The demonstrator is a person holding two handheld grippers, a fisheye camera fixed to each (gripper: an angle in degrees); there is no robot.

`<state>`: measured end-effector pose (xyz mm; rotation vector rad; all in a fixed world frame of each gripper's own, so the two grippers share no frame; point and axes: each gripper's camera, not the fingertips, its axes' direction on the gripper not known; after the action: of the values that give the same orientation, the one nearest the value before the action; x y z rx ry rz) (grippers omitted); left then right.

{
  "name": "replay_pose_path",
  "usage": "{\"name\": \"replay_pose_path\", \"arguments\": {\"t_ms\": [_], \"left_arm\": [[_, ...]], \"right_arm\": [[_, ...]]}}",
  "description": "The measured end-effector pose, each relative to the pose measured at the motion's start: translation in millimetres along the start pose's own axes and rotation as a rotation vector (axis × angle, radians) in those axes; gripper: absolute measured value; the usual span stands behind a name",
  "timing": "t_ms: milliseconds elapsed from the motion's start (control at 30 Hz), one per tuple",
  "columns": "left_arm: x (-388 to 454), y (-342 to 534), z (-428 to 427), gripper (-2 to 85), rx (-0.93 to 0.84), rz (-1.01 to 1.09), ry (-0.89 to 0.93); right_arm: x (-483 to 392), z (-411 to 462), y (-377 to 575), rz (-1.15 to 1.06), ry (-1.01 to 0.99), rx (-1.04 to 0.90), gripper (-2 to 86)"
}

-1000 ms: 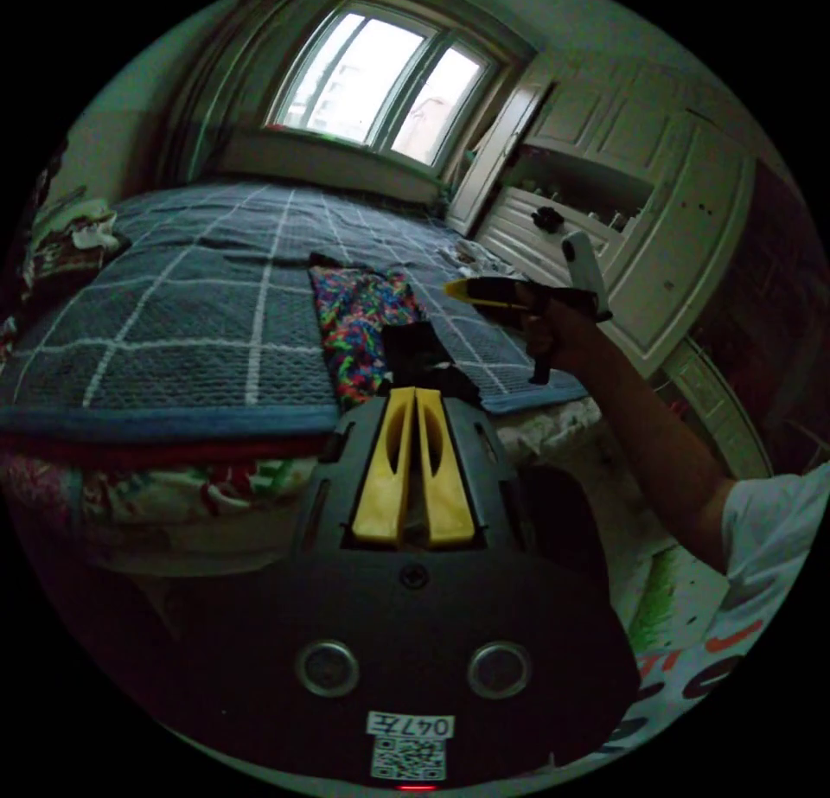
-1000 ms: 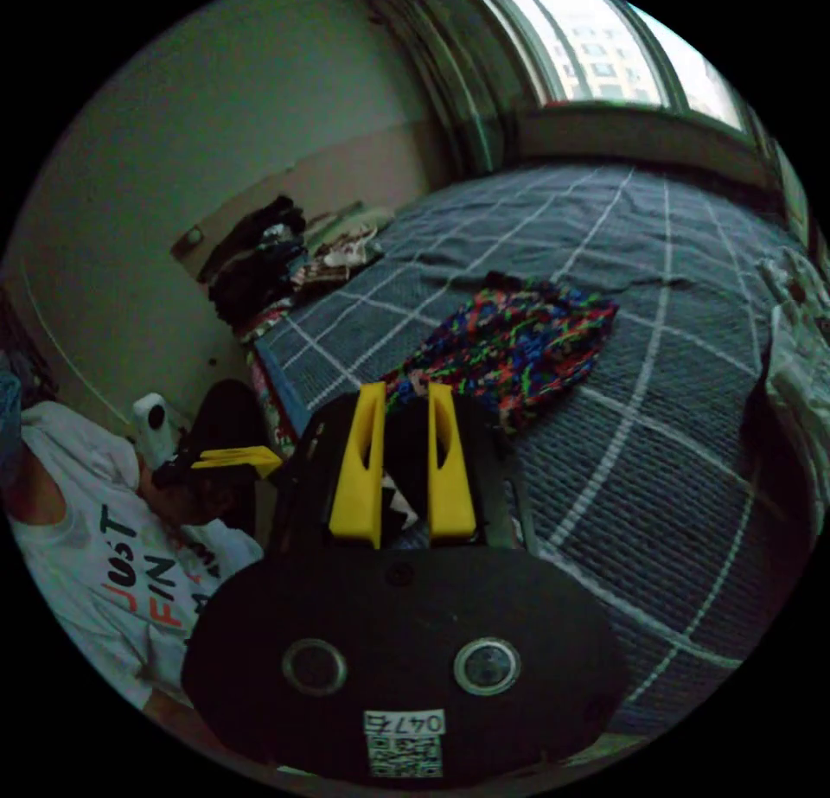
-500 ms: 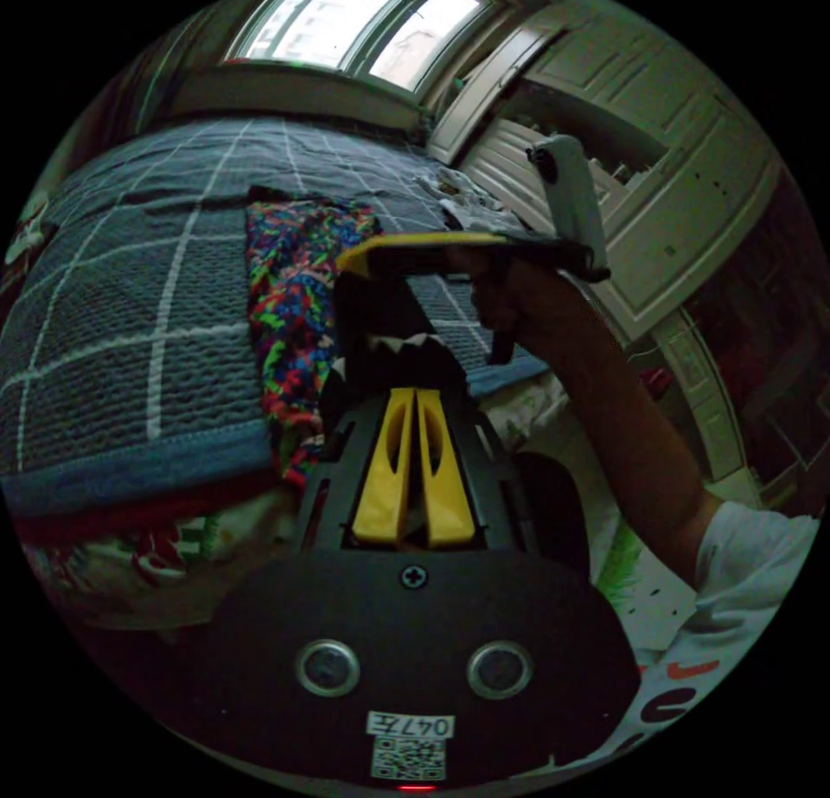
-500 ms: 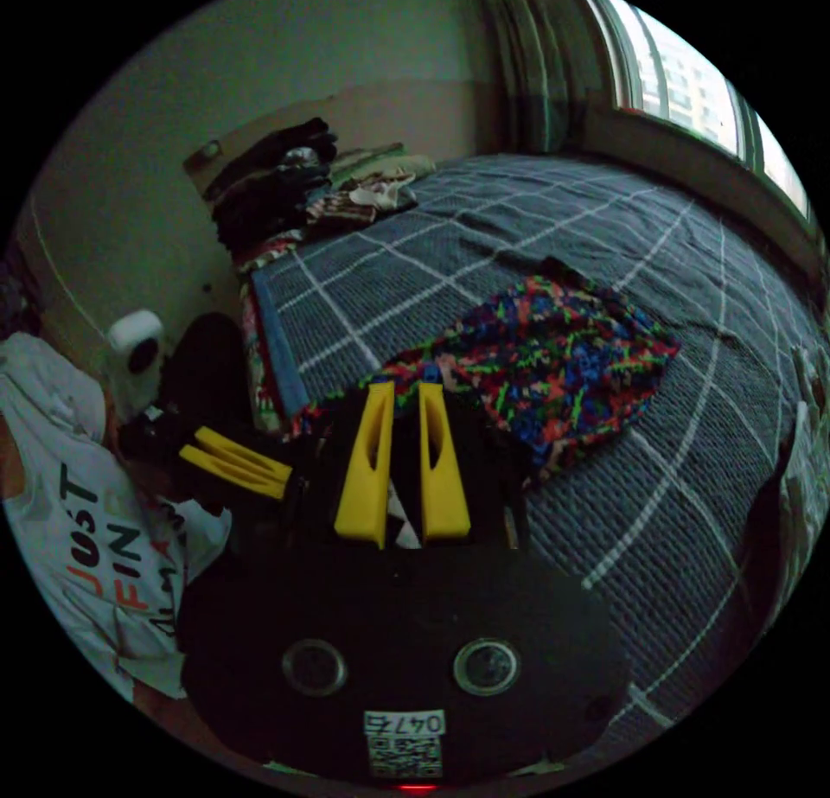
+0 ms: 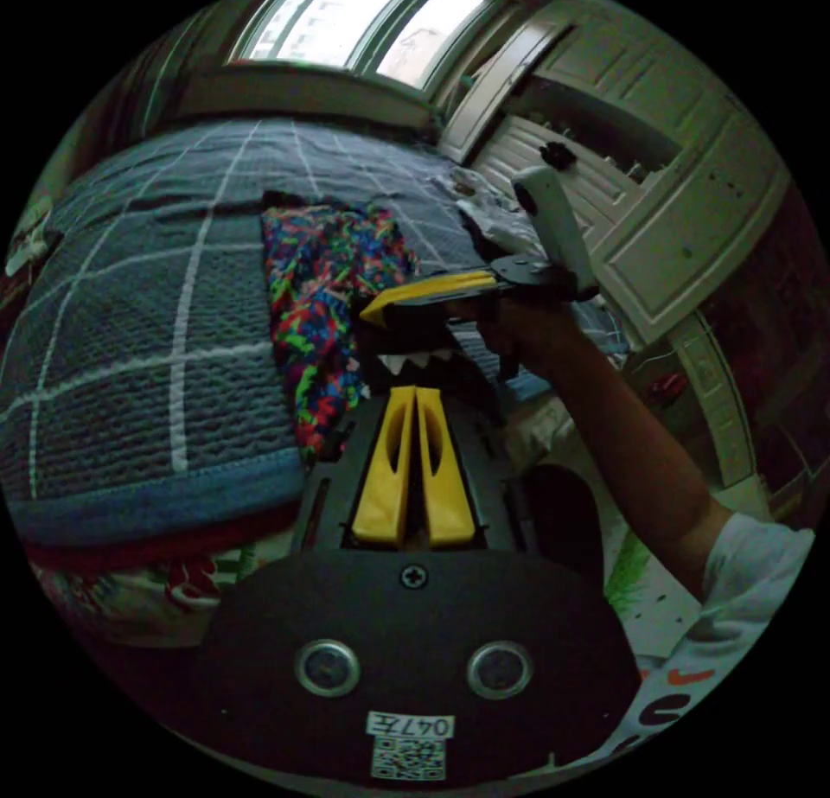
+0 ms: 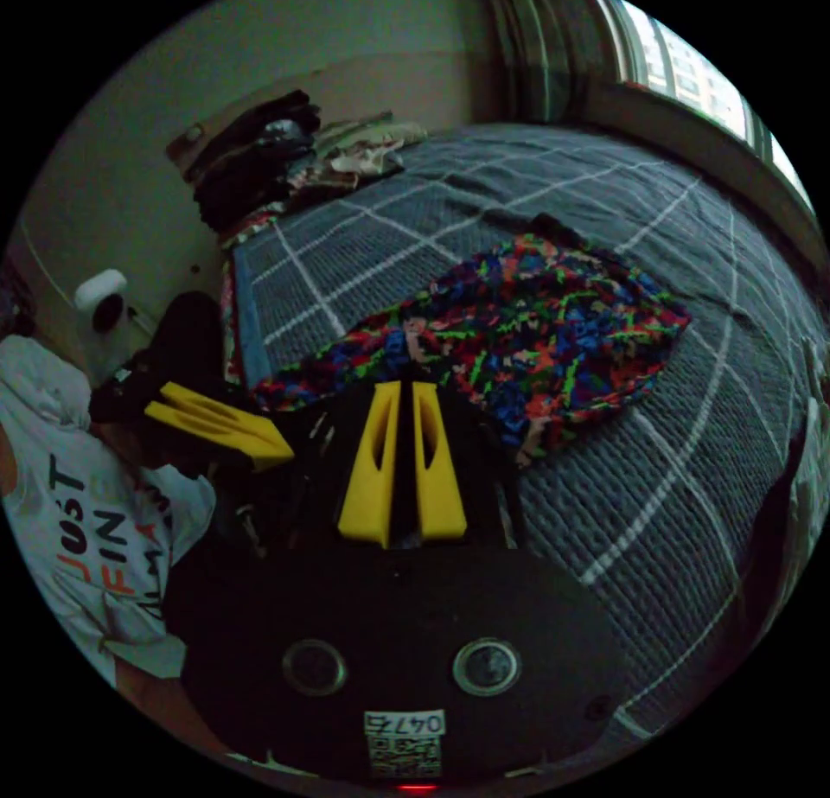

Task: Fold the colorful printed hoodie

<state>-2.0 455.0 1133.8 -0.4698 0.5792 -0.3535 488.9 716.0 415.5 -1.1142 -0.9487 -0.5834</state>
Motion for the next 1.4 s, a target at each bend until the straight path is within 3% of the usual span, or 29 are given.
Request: {"name": "replay_pose_path", "arguments": {"t_ms": [67, 200, 333, 467, 700, 967, 1133, 1400], "left_arm": [[-13, 2, -8, -0.5, 0.021, -0.008, 0.07], [-18, 10, -55, 3.6, 0.174, 0.193, 0.032], [-35, 21, -67, 12.8, 0.115, 0.479, 0.007], [-63, 15, -47, 14.4, -0.065, 0.324, 0.129], [-85, 0, -24, 13.3, -0.091, 0.113, 0.111], [-111, -19, 2, 5.7, -0.101, -0.047, 0.248], [-116, -30, 2, 3.2, -0.056, -0.036, 0.249], [-104, -37, -34, 1.7, 0.011, 0.069, 0.238]], "right_arm": [[-1, 4, 2, 0.0, -0.049, 0.029, 1.4], [-28, -46, 43, -0.145, -0.068, 0.352, 5.2], [-73, -58, 81, -0.261, 0.031, 0.255, 12.1], [-103, -41, 100, -0.305, 0.143, 0.105, 13.7], [-97, -28, 118, -0.023, 0.078, 0.11, 12.1], [-96, -27, 123, 0.05, 0.033, 0.086, 5.0], [-111, -27, 118, -0.038, 0.078, 0.033, 0.5], [-147, -66, 134, -0.044, 0.147, 0.137, 0.1]]}}
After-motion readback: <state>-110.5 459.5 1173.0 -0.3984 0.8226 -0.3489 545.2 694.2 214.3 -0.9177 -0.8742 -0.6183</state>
